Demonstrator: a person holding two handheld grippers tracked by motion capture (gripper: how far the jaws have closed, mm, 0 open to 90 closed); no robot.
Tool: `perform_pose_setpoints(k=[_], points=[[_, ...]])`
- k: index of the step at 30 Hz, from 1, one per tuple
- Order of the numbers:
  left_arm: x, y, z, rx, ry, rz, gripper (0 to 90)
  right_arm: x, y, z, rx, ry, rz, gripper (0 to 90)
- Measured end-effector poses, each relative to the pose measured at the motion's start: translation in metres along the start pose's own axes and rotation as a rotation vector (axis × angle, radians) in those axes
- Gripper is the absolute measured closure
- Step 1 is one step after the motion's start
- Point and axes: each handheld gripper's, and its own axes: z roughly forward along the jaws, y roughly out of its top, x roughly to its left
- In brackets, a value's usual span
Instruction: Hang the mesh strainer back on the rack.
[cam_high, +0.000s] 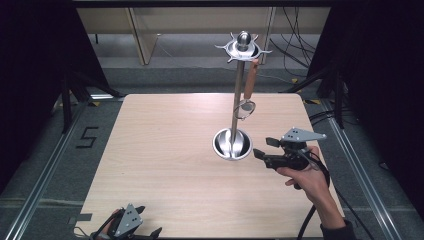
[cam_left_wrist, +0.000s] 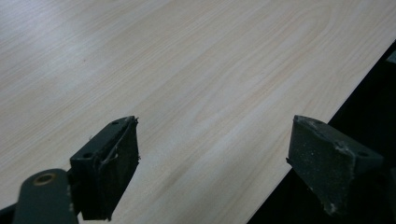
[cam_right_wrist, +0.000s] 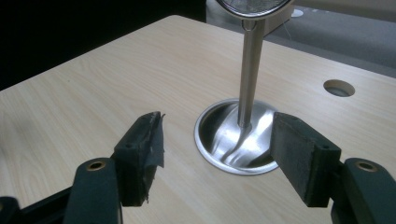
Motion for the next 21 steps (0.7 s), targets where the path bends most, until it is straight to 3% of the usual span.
perform_pose_setpoints(k=[1, 2, 3, 4, 5, 8, 10, 12, 13, 14, 15, 16, 17, 18, 19, 20, 21], points=[[-0.002, 0.000, 0.000, -0.004, -0.004, -0.022, 15.7, 0.001, -0.001, 0.001, 0.000, 0.003, 0.009, 35.6], [-0.003, -0.001, 0.000, -0.007, -0.005, -0.034, 15.7, 0.000, -0.001, 0.000, 0.009, -0.007, -0.013, 35.6], [-0.001, 0.000, 0.000, -0.007, -0.001, -0.015, 15.7, -0.001, -0.003, 0.002, -0.002, -0.005, -0.024, 35.6], [0.000, 0.000, 0.000, -0.005, 0.002, -0.005, 15.7, 0.002, -0.003, 0.001, 0.021, 0.003, 0.003, 35.6], [0.000, 0.000, 0.000, 0.000, 0.001, 0.003, 15.7, 0.002, -0.005, 0.003, 0.004, -0.004, 0.003, 35.5], [-0.001, 0.000, 0.001, -0.012, 0.003, -0.019, 15.7, 0.003, -0.007, 0.003, 0.033, 0.002, 0.001, 35.4], [-0.001, 0.000, 0.000, -0.013, 0.004, -0.011, 15.7, 0.004, -0.009, 0.005, 0.043, 0.010, 0.005, 35.3], [-0.001, 0.000, 0.001, -0.014, 0.003, -0.014, 15.6, 0.002, -0.011, 0.007, 0.036, 0.009, -0.021, 35.2], [-0.003, -0.001, 0.001, -0.016, 0.002, -0.049, 15.6, 0.003, -0.013, 0.009, 0.038, 0.012, 0.003, 35.1], [-0.001, -0.001, 0.000, -0.015, 0.002, -0.029, 15.6, 0.004, -0.014, 0.009, 0.058, 0.008, 0.011, 34.9], [0.000, 0.000, 0.000, -0.007, 0.004, -0.006, 15.5, 0.003, -0.016, 0.012, 0.044, 0.017, 0.009, 34.9], [-0.001, -0.001, 0.000, -0.011, 0.001, -0.034, 15.5, 0.003, -0.017, 0.011, 0.065, 0.008, 0.008, 34.8], [-0.001, -0.001, 0.000, -0.010, 0.000, -0.033, 15.5, 0.003, -0.019, 0.013, 0.058, 0.017, 0.014, 34.7], [-0.001, -0.001, 0.000, -0.013, 0.004, -0.024, 15.5, 0.002, -0.020, 0.014, 0.054, 0.004, 0.002, 34.6], [0.001, 0.000, 0.000, -0.005, 0.006, 0.003, 15.5, 0.003, -0.021, 0.015, 0.057, 0.022, 0.015, 34.5], [0.001, 0.000, 0.000, -0.004, 0.007, 0.004, 15.5, 0.004, -0.021, 0.014, 0.066, 0.008, 0.021, 34.4], [-0.001, 0.000, 0.000, -0.017, 0.005, -0.025, 15.5, 0.003, -0.022, 0.015, 0.071, 0.014, 0.009, 34.4]])
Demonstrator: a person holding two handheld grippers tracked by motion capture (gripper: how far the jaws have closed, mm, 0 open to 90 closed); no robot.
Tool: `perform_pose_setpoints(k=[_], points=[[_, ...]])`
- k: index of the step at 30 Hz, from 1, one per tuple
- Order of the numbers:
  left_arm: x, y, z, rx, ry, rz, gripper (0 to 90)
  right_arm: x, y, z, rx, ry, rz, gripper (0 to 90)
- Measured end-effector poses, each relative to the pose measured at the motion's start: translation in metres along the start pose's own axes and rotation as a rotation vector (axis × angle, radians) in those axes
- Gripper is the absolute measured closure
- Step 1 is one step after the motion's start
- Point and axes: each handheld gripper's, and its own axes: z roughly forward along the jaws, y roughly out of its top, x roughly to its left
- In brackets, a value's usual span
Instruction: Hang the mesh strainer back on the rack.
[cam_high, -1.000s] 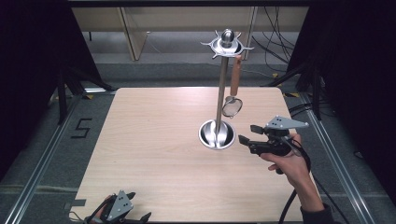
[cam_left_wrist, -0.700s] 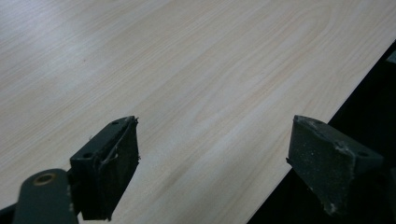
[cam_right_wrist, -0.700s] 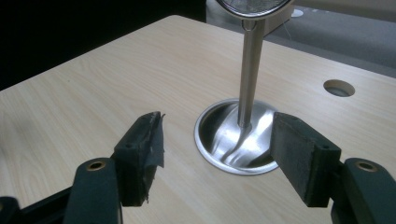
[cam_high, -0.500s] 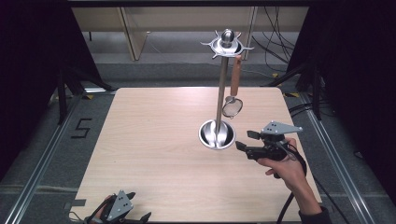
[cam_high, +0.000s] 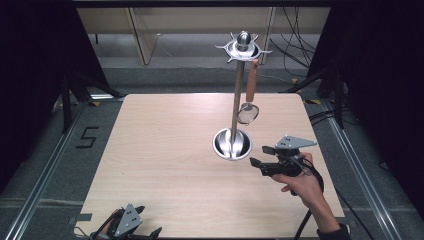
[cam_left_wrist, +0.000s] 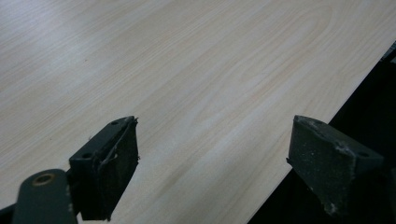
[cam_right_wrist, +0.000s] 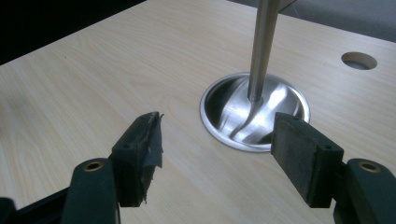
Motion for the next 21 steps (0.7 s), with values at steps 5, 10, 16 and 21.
perform_pose_setpoints(k=[5, 10, 16, 21], points=[[-0.001, 0.000, 0.000, -0.004, -0.002, -0.016, 15.5, 0.002, -0.004, 0.004, 0.019, 0.018, 0.012, 34.2], [0.000, 0.000, 0.000, 0.001, 0.000, 0.003, 15.5, 0.004, -0.007, 0.007, 0.029, 0.012, 0.002, 33.9], [0.000, 0.000, 0.000, 0.000, -0.003, 0.001, 15.6, 0.006, -0.012, 0.009, 0.052, 0.019, 0.007, 33.7], [0.000, 0.000, 0.000, 0.003, -0.002, -0.002, 15.6, 0.006, -0.016, 0.012, 0.065, 0.032, -0.001, 33.3]])
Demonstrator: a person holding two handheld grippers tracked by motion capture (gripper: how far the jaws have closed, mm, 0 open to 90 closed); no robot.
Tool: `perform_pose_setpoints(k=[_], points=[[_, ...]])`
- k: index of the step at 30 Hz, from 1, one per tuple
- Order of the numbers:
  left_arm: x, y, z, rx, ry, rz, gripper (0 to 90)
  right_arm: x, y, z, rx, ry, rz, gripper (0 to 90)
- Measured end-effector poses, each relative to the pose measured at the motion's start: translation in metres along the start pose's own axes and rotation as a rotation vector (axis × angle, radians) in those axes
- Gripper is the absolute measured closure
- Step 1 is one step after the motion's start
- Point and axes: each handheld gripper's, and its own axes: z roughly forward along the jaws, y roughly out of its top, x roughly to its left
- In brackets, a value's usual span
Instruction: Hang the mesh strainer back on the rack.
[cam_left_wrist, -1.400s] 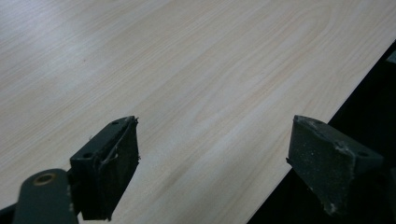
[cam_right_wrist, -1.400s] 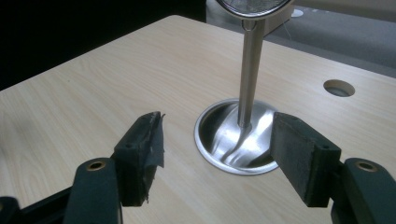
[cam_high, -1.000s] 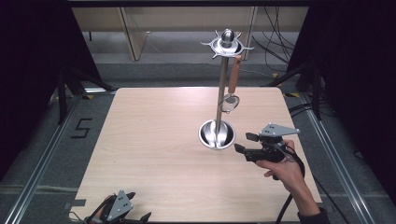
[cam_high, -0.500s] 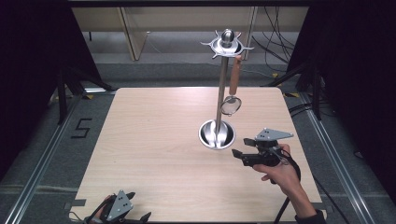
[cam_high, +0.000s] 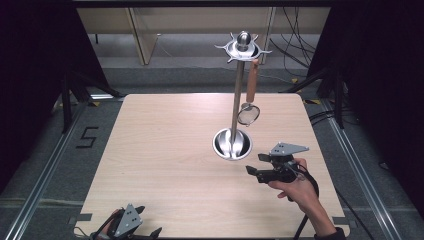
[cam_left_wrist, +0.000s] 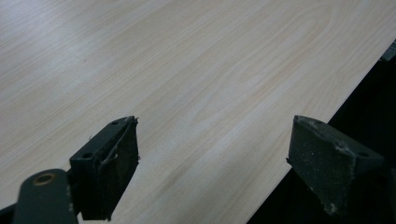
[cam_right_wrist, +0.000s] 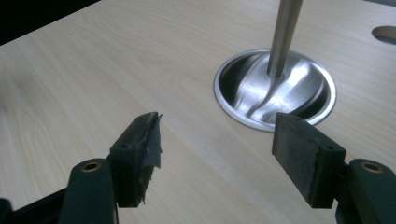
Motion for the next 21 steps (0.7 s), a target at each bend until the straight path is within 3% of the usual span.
perform_pose_setpoints(k=[1, 2, 4, 7, 9, 10, 11, 14, 15, 21], points=[[0.001, 0.000, 0.000, 0.003, 0.001, 0.017, 15.6, 0.002, -0.001, 0.001, -0.008, 0.001, 0.014, 33.3], [0.001, 0.000, 0.000, 0.001, 0.002, 0.019, 15.6, 0.002, -0.002, 0.001, -0.006, 0.004, -0.001, 33.1], [-0.002, -0.001, 0.000, -0.004, -0.002, -0.026, 15.6, 0.002, -0.003, 0.002, 0.003, 0.009, 0.000, 33.0], [-0.002, -0.001, 0.000, -0.003, -0.003, -0.022, 15.6, 0.003, -0.007, 0.003, 0.010, 0.012, 0.009, 32.7], [0.001, 0.000, 0.000, 0.002, 0.002, 0.019, 15.6, 0.001, -0.009, 0.004, 0.007, 0.006, 0.003, 32.5], [0.001, 0.000, 0.000, 0.002, 0.001, 0.020, 15.6, 0.001, -0.010, 0.004, 0.021, 0.007, 0.003, 32.5], [-0.001, 0.000, 0.000, -0.003, -0.002, -0.017, 15.6, 0.002, -0.011, 0.004, 0.031, 0.017, 0.018, 32.4], [0.001, 0.000, 0.001, -0.022, -0.005, 0.007, 15.6, 0.003, -0.015, 0.006, 0.030, 0.013, 0.025, 32.3], [0.001, 0.000, 0.000, -0.017, -0.009, 0.015, 15.6, 0.001, -0.016, 0.006, 0.039, 0.007, 0.007, 32.3], [0.000, 0.000, 0.000, -0.013, -0.003, 0.008, 15.6, 0.005, -0.023, 0.008, 0.052, 0.012, 0.036, 32.2]])
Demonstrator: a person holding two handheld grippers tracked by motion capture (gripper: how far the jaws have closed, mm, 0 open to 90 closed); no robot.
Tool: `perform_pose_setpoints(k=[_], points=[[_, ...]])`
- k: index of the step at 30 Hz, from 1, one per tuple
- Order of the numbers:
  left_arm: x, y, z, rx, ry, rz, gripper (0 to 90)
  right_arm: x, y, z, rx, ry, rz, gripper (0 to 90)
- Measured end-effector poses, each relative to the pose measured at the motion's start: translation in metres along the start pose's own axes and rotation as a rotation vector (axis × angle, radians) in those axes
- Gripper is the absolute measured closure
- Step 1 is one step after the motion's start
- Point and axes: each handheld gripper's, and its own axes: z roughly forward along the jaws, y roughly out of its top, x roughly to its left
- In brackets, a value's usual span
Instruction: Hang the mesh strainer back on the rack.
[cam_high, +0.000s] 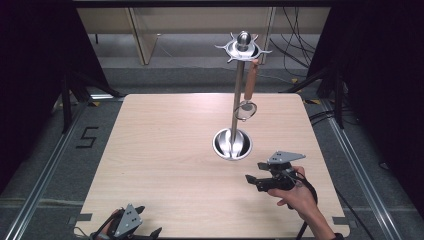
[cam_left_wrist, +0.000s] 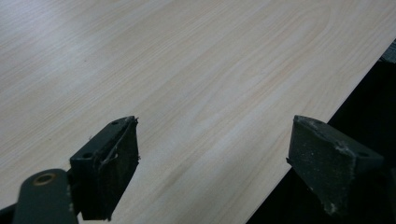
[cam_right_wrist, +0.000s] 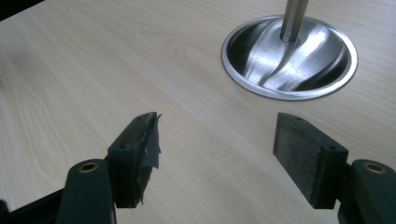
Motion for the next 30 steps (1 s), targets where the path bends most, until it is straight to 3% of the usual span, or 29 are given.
perform_pose_setpoints(k=[3, 5, 6, 7, 8, 9, 10, 11, 12, 13, 14, 15, 16, 17, 20, 23, 24, 25, 27, 28, 30], points=[[0.000, 0.000, 0.000, 0.009, 0.003, -0.002, 15.6, -0.001, -0.002, 0.001, -0.001, 0.014, -0.023, 32.1], [-0.001, -0.001, 0.000, 0.006, 0.000, -0.012, 15.6, 0.000, -0.004, 0.000, 0.004, -0.004, -0.024, 32.1], [0.000, 0.000, 0.000, 0.007, -0.002, 0.006, 15.6, 0.000, -0.006, 0.001, -0.004, 0.009, -0.024, 32.1], [-0.003, -0.001, 0.001, -0.006, -0.014, -0.039, 15.6, 0.001, -0.007, 0.001, 0.003, 0.012, -0.021, 32.0], [-0.004, -0.001, 0.001, -0.007, -0.015, -0.048, 15.6, 0.002, -0.008, 0.001, 0.001, 0.006, -0.024, 32.0], [-0.001, 0.000, -0.001, 0.017, -0.013, -0.008, 15.6, 0.003, -0.010, 0.000, 0.007, 0.000, -0.022, 32.0], [-0.002, -0.001, 0.000, 0.007, -0.013, -0.019, 15.6, 0.006, -0.011, 0.000, 0.010, 0.003, 0.007, 32.0], [-0.004, -0.001, 0.001, -0.007, -0.014, -0.047, 15.6, 0.003, -0.012, 0.001, 0.009, 0.017, -0.022, 31.9], [-0.001, 0.000, 0.000, 0.005, -0.001, -0.002, 15.6, 0.004, -0.014, 0.001, 0.007, 0.016, -0.021, 31.9], [0.001, 0.000, 0.000, 0.006, 0.002, 0.012, 15.6, 0.006, -0.015, 0.000, 0.014, 0.012, -0.005, 31.8], [0.001, 0.000, 0.000, 0.007, 0.001, 0.015, 15.6, 0.005, -0.016, 0.000, 0.017, 0.003, -0.019, 31.8], [-0.003, -0.001, 0.001, -0.003, -0.006, -0.042, 15.6, 0.008, -0.017, 0.001, 0.006, 0.006, 0.005, 31.7], [-0.001, 0.000, 0.000, 0.001, -0.009, -0.004, 15.6, 0.005, -0.018, 0.001, 0.010, 0.016, -0.023, 31.7], [-0.001, 0.000, 0.000, 0.000, -0.007, -0.007, 15.7, 0.008, -0.020, 0.001, 0.007, 0.008, -0.001, 31.7], [-0.001, 0.000, 0.000, 0.000, -0.008, -0.007, 15.7, 0.007, -0.023, 0.001, 0.019, 0.006, -0.028, 31.6], [-0.002, 0.000, 0.000, 0.008, -0.009, -0.010, 15.7, 0.010, -0.027, 0.003, 0.016, 0.006, -0.003, 31.5], [-0.001, 0.000, 0.000, 0.014, -0.008, 0.000, 15.8, 0.008, -0.028, 0.003, 0.022, 0.011, -0.032, 31.5], [-0.001, 0.000, -0.001, 0.018, -0.009, 0.006, 15.8, 0.009, -0.029, 0.003, 0.019, 0.003, -0.024, 31.4], [-0.001, 0.000, -0.001, 0.018, -0.011, -0.006, 15.8, 0.011, -0.030, 0.003, 0.029, 0.018, -0.014, 31.3], [-0.003, -0.001, 0.000, 0.003, -0.013, -0.036, 15.7, 0.011, -0.031, 0.003, 0.017, 0.002, -0.021, 31.2], [0.000, 0.000, -0.001, 0.018, -0.008, 0.010, 15.7, 0.011, -0.033, 0.002, 0.017, 0.014, -0.026, 31.1]])
